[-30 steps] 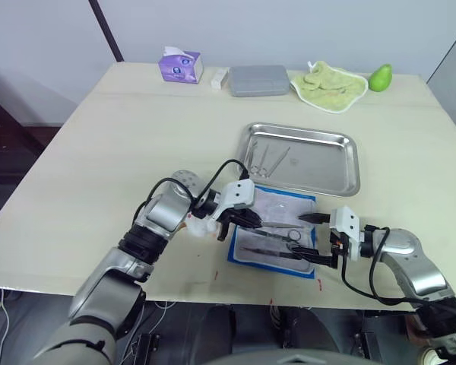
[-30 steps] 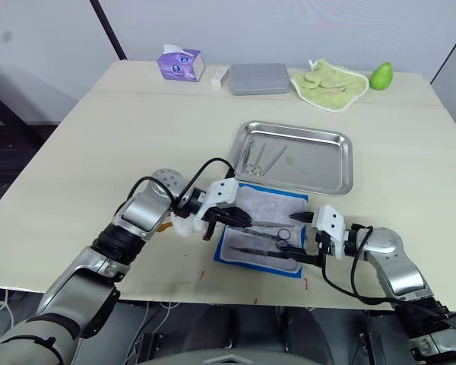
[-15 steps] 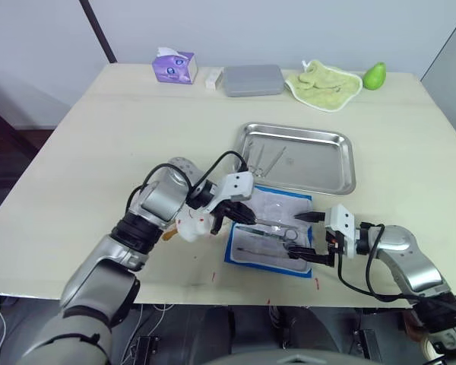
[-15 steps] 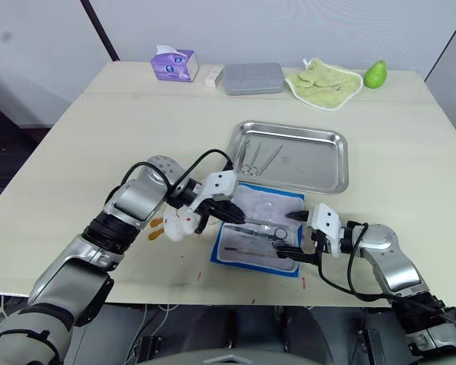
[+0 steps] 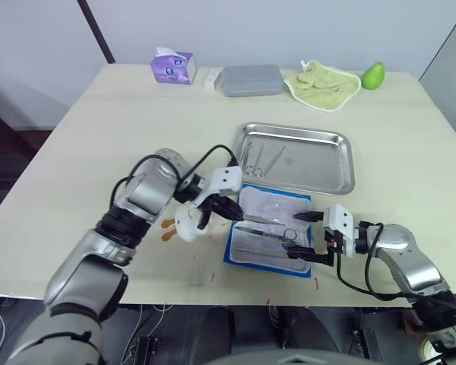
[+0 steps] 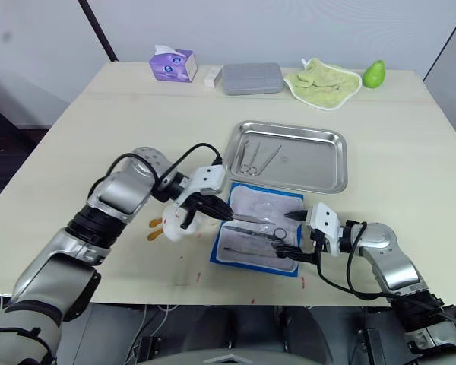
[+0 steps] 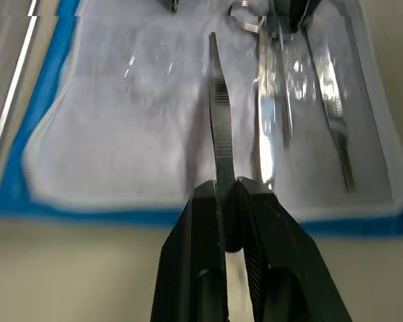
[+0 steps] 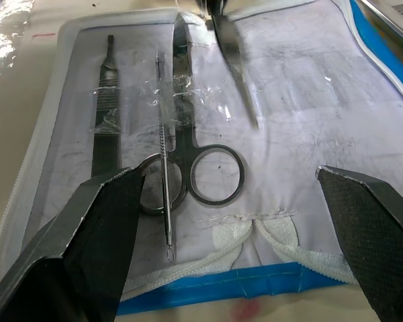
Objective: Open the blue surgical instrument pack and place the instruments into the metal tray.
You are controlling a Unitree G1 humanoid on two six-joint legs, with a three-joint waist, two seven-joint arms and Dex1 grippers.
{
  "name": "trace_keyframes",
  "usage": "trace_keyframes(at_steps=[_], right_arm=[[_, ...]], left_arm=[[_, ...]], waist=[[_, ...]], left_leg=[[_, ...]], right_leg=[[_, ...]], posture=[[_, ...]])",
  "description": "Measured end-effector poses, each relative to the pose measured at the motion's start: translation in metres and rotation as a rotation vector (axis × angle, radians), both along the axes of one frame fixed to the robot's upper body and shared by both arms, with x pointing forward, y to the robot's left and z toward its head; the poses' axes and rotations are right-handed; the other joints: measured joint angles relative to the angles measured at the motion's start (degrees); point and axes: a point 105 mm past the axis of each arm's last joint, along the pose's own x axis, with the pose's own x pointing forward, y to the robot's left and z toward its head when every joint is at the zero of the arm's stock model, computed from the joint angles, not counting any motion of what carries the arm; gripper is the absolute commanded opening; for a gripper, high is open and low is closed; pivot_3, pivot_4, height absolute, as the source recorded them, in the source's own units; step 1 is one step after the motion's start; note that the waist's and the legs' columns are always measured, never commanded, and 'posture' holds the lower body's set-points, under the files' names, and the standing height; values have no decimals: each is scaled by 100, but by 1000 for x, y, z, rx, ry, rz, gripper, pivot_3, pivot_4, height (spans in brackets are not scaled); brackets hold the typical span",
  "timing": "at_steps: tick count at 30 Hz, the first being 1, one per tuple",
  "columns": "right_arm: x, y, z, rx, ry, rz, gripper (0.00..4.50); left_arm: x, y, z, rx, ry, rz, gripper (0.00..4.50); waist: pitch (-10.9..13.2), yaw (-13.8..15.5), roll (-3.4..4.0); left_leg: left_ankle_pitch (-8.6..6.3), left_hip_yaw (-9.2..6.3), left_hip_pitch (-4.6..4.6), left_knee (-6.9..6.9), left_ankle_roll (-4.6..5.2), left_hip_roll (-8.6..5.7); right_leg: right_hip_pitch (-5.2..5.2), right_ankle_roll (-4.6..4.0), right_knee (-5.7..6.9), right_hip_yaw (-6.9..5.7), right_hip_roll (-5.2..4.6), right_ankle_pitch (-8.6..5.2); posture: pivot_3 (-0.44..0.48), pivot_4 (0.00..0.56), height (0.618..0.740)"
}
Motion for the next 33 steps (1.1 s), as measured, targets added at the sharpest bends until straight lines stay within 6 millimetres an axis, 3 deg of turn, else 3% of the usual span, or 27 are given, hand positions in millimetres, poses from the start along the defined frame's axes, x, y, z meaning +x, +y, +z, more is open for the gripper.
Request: trace_keyframes(at_steps=[3, 11, 19, 25, 29, 33], right_arm=[[0, 0, 0, 1, 1, 0, 4500], [2, 1, 0, 0, 3, 12, 4500], [3, 1, 1, 1, -1, 19, 4500], [3, 0, 1, 3, -2, 17, 4500], [3, -2, 2, 3, -1, 16, 4500], [3, -2, 1, 0, 1, 17, 4500]], left_arm=[[-1, 8, 1, -2, 1, 17, 30], [-8, 51, 14, 8, -25, 117, 30], [-12, 65, 31, -65, -52, 166, 30], [-1, 42, 49, -268, -78, 301, 30], [18, 5, 51, -374, -81, 511, 30], [34, -19, 55, -422, -118, 667, 30]], waist=[[0, -2, 0], [-1, -2, -2], [-1, 1, -3], [-2, 6, -4], [-2, 11, -11], [-2, 14, -10]], left_leg=[[0, -1, 3, 0, 0, 0], [0, -2, 6, -1, 0, 5], [0, -1, 6, -1, 0, 6], [0, -7, 5, 0, 0, 5], [0, -20, 4, 1, 0, 2], [0, -23, 3, 1, 0, -1]], right_leg=[[0, 0, 1, 3, -1, 0], [0, -1, 2, 4, 2, -1], [0, -2, 2, 4, 1, -1], [1, -1, 3, 4, -1, 0], [2, 2, 3, 5, -3, 1], [2, 2, 4, 6, -6, 1]], posture=[[0, 150, 740], [0, 150, 740], [0, 150, 740], [0, 150, 740], [0, 150, 740], [0, 150, 740]])
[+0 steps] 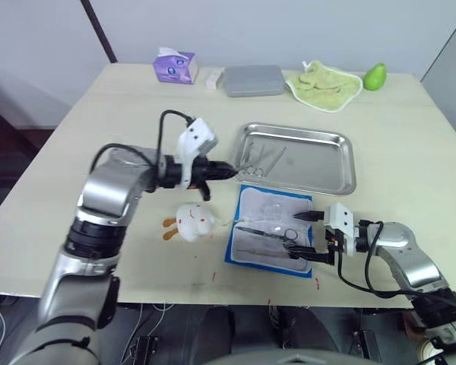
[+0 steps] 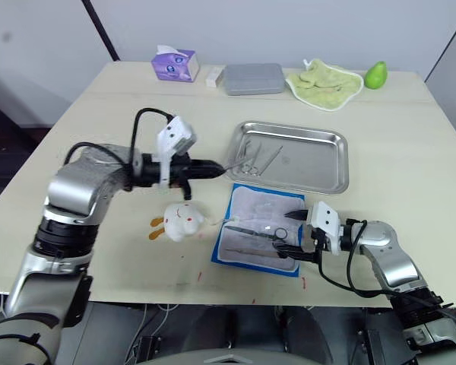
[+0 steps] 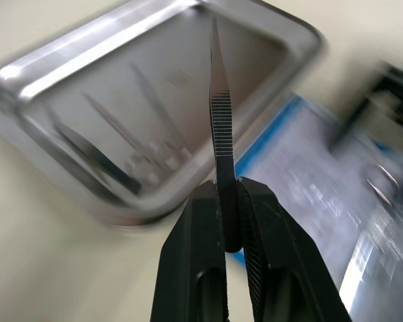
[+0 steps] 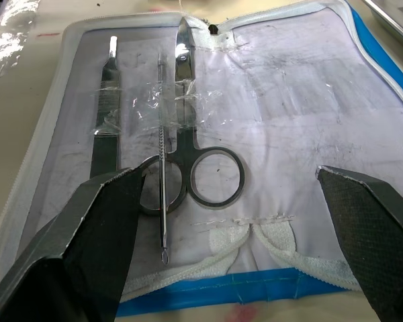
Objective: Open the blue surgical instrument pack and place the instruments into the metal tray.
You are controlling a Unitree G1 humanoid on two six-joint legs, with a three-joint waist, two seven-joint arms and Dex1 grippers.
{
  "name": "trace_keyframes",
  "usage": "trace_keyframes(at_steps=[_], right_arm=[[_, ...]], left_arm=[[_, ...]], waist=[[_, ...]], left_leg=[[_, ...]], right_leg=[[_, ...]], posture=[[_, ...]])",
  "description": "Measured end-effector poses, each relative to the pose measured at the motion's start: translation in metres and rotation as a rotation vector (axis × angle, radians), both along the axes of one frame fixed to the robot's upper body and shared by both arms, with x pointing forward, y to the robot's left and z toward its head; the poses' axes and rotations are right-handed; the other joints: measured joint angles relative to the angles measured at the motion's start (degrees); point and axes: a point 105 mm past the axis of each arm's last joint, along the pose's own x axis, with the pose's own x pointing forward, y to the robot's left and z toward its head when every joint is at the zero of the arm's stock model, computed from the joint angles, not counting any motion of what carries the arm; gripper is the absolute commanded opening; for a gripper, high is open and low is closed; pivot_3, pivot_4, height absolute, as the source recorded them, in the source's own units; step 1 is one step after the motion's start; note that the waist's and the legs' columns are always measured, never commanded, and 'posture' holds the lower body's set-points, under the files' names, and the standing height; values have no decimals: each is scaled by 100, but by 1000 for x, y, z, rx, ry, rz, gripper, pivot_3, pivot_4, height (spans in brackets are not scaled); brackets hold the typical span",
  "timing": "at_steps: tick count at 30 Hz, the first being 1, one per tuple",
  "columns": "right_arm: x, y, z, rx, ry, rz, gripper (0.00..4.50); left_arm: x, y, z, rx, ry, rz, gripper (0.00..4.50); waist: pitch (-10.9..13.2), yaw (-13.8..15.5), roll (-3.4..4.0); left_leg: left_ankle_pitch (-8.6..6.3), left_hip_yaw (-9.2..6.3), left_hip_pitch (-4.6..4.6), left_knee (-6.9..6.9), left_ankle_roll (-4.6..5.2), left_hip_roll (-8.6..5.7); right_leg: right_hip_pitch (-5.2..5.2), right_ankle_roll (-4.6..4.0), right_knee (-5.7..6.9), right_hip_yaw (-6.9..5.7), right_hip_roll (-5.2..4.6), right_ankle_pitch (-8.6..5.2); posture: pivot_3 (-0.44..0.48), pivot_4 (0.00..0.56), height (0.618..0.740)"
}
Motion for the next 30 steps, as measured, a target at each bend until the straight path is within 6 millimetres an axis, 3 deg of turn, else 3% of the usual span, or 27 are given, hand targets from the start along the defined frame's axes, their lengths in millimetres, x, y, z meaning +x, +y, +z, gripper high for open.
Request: trace_keyframes(at_steps=[4, 8, 11, 15, 24, 30], right_arm=[[0, -1, 0, -4, 2, 0, 4500], [0, -5, 1, -15, 2, -4, 4500], [0, -5, 1, -17, 5, -2, 4500], [-1, -6, 0, -20, 8, -4, 4500], [-5, -10, 0, -39, 20, -7, 4500], [-7, -13, 1, -52, 23, -10, 4500]], left_arm=[[9, -14, -2, -16, 2, 105, 30], [25, -41, -9, -32, 39, 265, 30], [24, -67, -23, -38, 104, 314, 30], [26, -88, -26, -49, 116, 373, 30], [47, -99, -35, -43, 109, 545, 30], [53, -92, -48, -27, 133, 609, 30]], waist=[[-1, -3, 2], [-2, 64, -1], [-2, 46, 0], [-2, 37, 1], [-2, 127, 1], [-1, 144, 1]], left_leg=[[0, 0, 1, -1, -1, -1], [0, -5, -3, 7, 0, -15], [0, -3, -3, 5, -1, -14], [1, 1, -1, 3, -2, -15], [2, 1, -2, 3, -4, -24], [14, 0, -5, 3, -25, -31]], right_leg=[[0, 0, 0, 2, -2, 0], [8, 8, -3, 3, -11, 5], [6, 9, -4, 11, -9, 5], [6, 9, -5, 15, -12, 5], [7, 12, -7, 14, -18, 5], [6, 16, -8, 11, -22, 4]], posture=[[0, 150, 740], [0, 150, 740], [0, 150, 740], [0, 150, 740], [0, 150, 740], [0, 150, 740]])
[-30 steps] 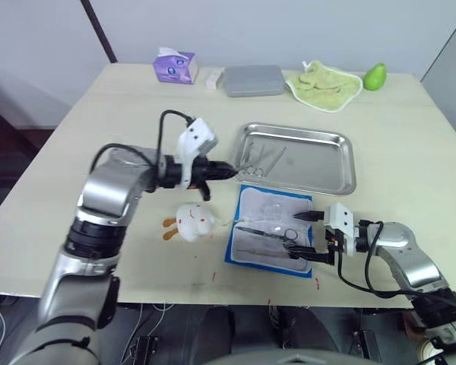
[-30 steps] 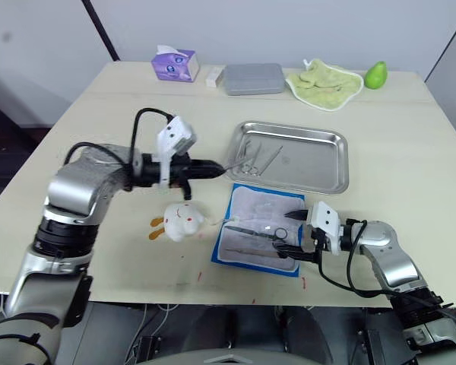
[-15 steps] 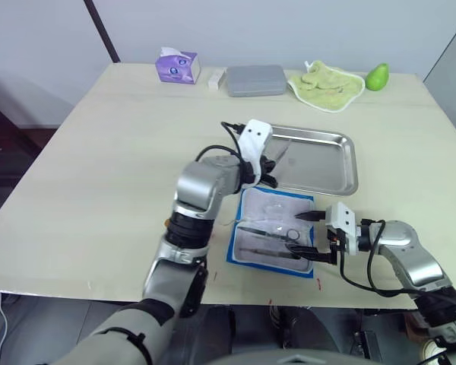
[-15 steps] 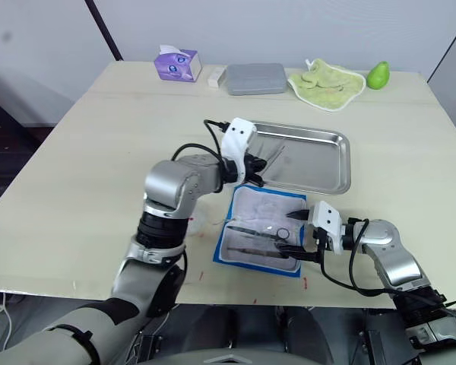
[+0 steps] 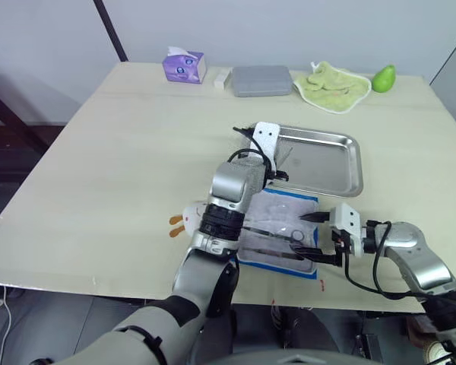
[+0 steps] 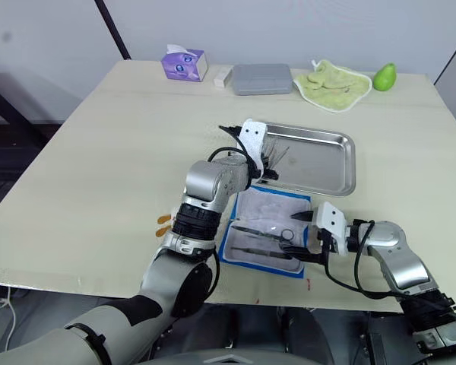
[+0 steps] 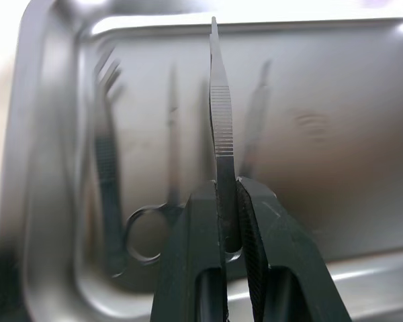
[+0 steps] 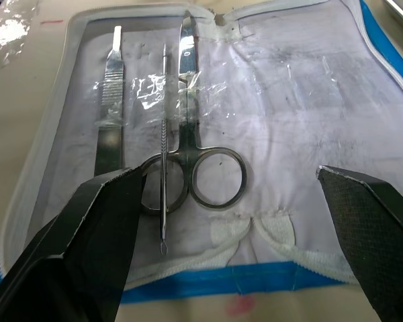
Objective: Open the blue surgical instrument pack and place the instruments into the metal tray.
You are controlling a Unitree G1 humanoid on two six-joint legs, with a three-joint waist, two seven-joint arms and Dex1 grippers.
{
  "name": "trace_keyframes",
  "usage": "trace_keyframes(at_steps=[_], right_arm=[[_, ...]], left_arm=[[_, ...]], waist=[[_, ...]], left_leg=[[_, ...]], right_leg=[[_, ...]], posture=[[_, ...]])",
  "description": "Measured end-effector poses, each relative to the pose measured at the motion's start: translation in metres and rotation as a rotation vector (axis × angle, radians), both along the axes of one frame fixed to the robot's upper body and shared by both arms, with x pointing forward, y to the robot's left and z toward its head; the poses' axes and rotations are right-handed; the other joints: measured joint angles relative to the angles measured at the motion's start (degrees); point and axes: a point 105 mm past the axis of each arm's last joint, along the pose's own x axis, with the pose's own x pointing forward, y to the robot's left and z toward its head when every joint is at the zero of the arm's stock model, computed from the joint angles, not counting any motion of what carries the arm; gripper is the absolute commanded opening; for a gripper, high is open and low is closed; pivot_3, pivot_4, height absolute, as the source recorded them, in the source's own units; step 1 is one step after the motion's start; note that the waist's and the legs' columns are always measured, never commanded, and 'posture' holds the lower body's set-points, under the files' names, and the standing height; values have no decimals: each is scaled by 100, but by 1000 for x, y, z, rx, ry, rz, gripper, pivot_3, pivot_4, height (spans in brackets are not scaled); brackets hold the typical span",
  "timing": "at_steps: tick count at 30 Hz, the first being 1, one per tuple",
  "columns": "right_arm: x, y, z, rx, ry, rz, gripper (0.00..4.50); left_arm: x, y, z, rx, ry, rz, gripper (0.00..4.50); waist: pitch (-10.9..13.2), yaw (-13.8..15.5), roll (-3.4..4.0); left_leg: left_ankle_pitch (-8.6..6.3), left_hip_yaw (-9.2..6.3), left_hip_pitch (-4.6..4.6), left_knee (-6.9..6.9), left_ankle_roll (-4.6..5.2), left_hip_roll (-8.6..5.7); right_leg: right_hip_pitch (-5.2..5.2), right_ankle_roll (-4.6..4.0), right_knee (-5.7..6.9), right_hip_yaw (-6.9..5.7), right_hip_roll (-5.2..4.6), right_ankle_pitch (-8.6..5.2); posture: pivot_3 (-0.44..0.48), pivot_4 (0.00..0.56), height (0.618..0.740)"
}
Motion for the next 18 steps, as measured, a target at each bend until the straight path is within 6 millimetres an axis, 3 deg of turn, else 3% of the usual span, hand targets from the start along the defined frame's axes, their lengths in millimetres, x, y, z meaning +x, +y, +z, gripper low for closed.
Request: trace_keyframes(at_steps=[6, 11, 18], right_arm=[[0, -1, 0, -2, 7, -2, 4500], [-1, -1, 0, -3, 8, -2, 4500], [-1, -1, 0, -3, 8, -2, 4500]], left_arm=[[0, -6, -2, -4, -1, -30, 30], [-9, -27, -1, -14, -7, -155, 30], [-11, -30, 0, -13, -9, -195, 30]], waist=[[0, 4, 0], [0, -1, 0], [0, -4, 0]], left_leg=[[3, 0, -3, 0, -5, -12], [3, 1, -2, 0, -6, -12], [3, 0, -2, 0, -5, -12]], right_leg=[[0, 7, 0, -2, -7, -2], [0, 8, 0, -2, -7, -3], [0, 8, 0, -2, -6, -3]], posture=[[0, 150, 740], [0, 150, 740], [0, 150, 740]])
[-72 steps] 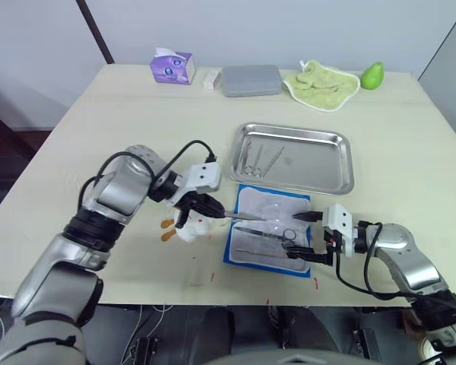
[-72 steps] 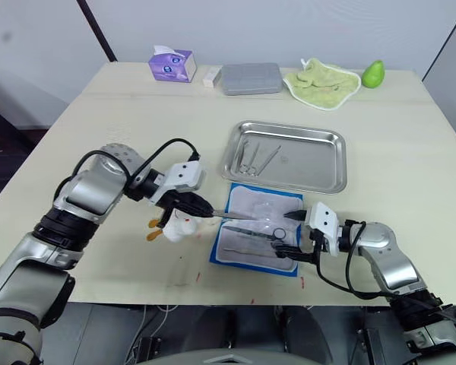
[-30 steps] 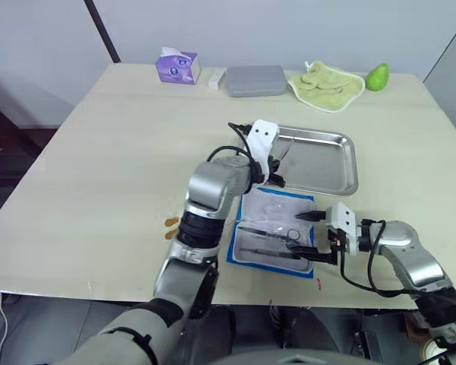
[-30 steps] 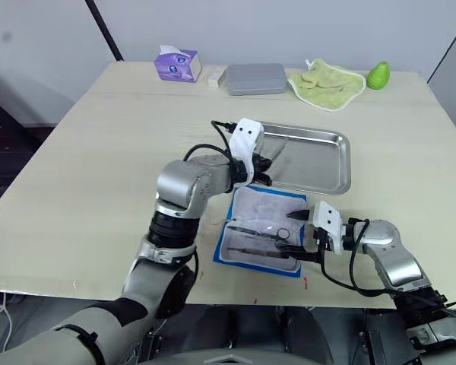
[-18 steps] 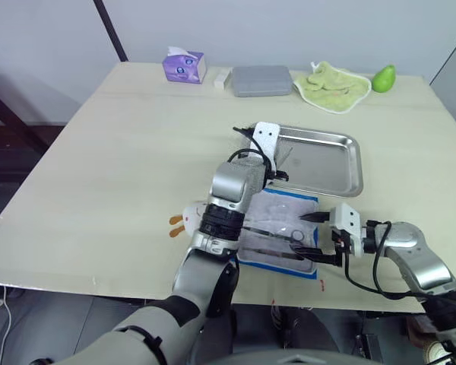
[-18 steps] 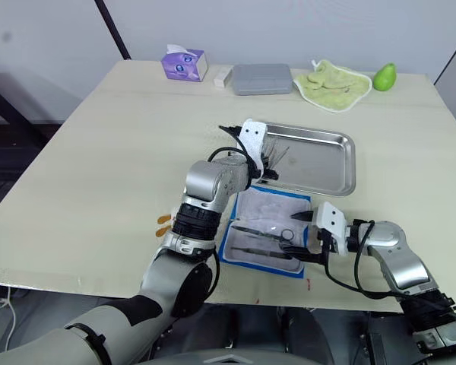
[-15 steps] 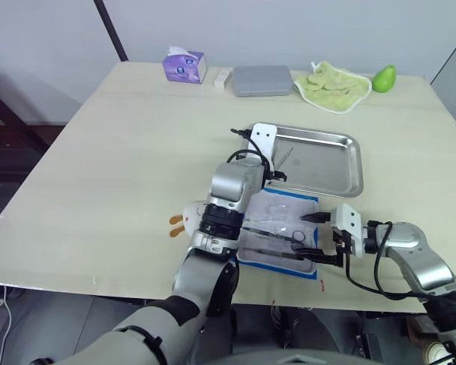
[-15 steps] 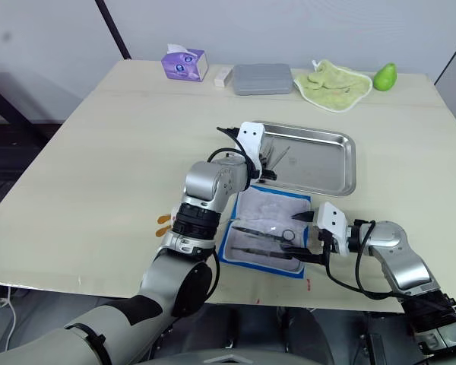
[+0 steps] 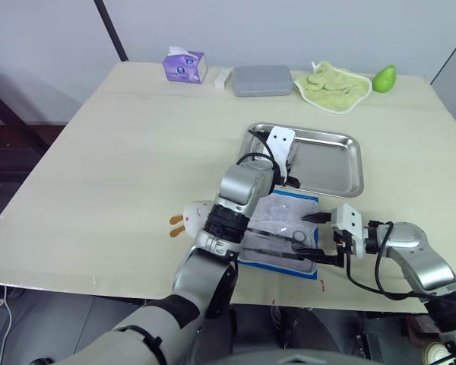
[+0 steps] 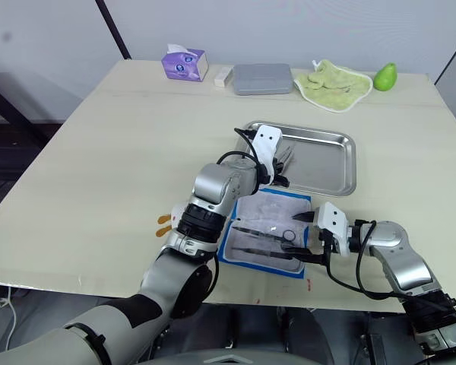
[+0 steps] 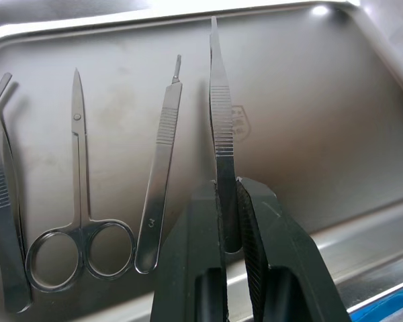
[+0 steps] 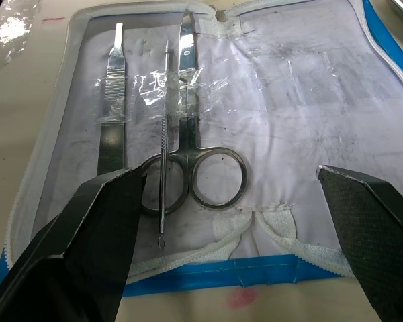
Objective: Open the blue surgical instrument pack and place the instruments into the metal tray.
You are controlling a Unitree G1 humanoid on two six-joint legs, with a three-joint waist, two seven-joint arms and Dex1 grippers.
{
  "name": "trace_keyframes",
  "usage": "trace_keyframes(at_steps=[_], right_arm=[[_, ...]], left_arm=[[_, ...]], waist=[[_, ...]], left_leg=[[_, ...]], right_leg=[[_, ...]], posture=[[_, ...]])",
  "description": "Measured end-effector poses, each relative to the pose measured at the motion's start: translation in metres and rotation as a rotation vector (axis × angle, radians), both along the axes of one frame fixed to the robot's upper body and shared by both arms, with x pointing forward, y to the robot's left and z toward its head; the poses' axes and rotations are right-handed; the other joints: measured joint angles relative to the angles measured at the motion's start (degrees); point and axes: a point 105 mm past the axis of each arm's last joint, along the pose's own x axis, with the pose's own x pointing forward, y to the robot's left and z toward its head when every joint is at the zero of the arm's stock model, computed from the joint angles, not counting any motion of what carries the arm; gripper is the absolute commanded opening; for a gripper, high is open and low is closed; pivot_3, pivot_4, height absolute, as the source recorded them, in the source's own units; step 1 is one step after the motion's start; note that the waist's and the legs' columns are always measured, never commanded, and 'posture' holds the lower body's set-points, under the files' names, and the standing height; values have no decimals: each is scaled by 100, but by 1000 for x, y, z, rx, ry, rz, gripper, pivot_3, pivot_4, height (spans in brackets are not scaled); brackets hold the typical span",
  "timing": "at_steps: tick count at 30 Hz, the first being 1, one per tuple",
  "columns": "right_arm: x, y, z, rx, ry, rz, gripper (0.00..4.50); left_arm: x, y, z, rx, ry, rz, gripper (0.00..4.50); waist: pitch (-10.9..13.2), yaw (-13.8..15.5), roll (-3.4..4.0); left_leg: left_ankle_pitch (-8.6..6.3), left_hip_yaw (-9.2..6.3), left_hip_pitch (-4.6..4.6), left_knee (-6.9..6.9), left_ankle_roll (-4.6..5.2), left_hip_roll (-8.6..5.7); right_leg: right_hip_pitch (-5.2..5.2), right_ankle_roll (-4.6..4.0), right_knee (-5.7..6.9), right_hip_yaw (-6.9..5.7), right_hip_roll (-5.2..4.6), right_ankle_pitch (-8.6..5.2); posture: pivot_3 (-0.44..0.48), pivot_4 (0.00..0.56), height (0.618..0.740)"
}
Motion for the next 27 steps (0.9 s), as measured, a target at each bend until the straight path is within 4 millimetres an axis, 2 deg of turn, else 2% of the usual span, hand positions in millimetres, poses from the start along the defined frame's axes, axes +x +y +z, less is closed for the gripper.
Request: trace_keyframes(at_steps=[6, 16, 27], right_arm=[[0, 0, 0, 0, 0, 0, 4500], [0, 0, 0, 1, -1, -2, 4500], [0, 0, 0, 1, -1, -3, 4500]], left_arm=[[2, -2, 5, -4, -15, -13, 30], [6, 6, -8, 31, 19, -11, 30], [5, 5, -9, 33, 19, -34, 30]], waist=[[0, -1, 0], [0, 2, 0], [0, 0, 0]], left_leg=[[0, 1, 0, 0, 0, 0], [0, 1, -1, 0, 1, 0], [-1, 1, -1, 0, 1, 0]], right_leg=[[0, 0, 0, 0, 0, 0], [0, 0, 0, -2, 0, 0], [0, 0, 0, -1, 1, 0]], posture=[[0, 150, 740], [0, 150, 740], [0, 150, 740]])
